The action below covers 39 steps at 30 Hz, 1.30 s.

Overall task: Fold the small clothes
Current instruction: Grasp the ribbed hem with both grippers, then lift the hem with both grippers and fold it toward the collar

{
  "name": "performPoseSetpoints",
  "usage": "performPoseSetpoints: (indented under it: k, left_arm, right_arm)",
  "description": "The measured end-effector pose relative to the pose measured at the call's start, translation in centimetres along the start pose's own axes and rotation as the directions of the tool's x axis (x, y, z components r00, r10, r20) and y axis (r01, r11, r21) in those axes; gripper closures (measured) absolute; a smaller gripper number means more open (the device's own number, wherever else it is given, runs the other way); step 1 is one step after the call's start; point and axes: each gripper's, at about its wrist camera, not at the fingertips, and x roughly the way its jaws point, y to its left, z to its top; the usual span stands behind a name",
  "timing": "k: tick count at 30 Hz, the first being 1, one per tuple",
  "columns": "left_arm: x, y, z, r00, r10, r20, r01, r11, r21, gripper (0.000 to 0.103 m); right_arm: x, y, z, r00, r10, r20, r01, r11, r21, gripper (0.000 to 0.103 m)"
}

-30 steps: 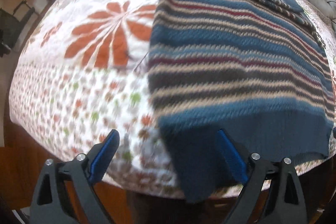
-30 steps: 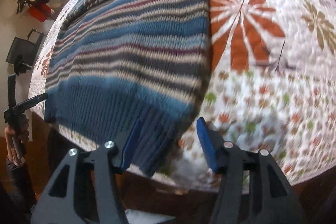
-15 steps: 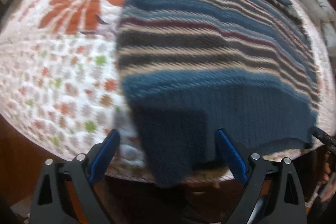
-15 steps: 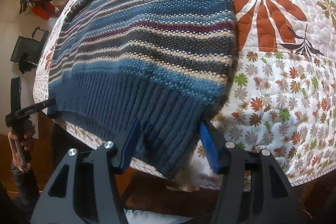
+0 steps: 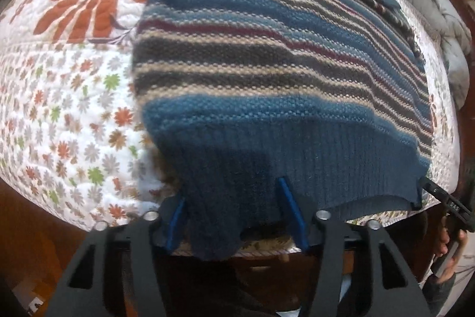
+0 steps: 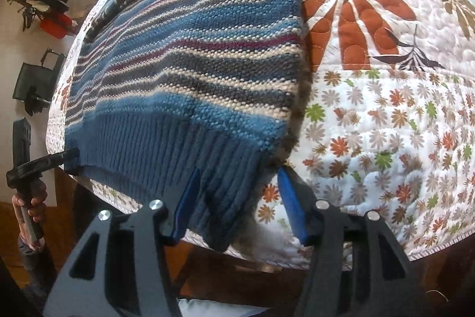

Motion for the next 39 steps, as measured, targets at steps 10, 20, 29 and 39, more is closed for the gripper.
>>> performPoseSetpoints:
  k: [10, 20, 29, 39]
  left_arm:
    - [-0.2, -2.1, 1.0, 0.999, -0.038, 0.023, 0.039, 0.999, -0.007, 0.087]
    - [-4.9, 0.3, -1.6, 0.992, -0.074, 0.104, 0.073, 0.997, 0.013, 0.089]
    - [-9.6, 1.0, 1.4, 0.973, -0.178, 0.145, 0.174, 0.984, 0.036, 0.089]
    - [-10.3, -2.4, 14.0, 0.956, -0.167, 0.239, 0.163, 0.986, 0.040, 0.088]
  right_arm:
    - [0.3, 1.8, 0.6, 0.997, 0.069, -0.023, -0.070, 0.997, -0.027, 0.094]
    - [-5.1, 2.3, -0.2, 0.985, 0.165, 0.039, -0.160, 0.980, -0.123, 0.096]
    - [-8.2, 0.9, 4.0, 0.955, 0.282, 0.093, -0.273, 0.957, -0.099, 0.096]
    - [-9.6, 1.5, 16.9, 0.960, 0.217, 0.178, -0.196, 0.973, -0.125, 0.096]
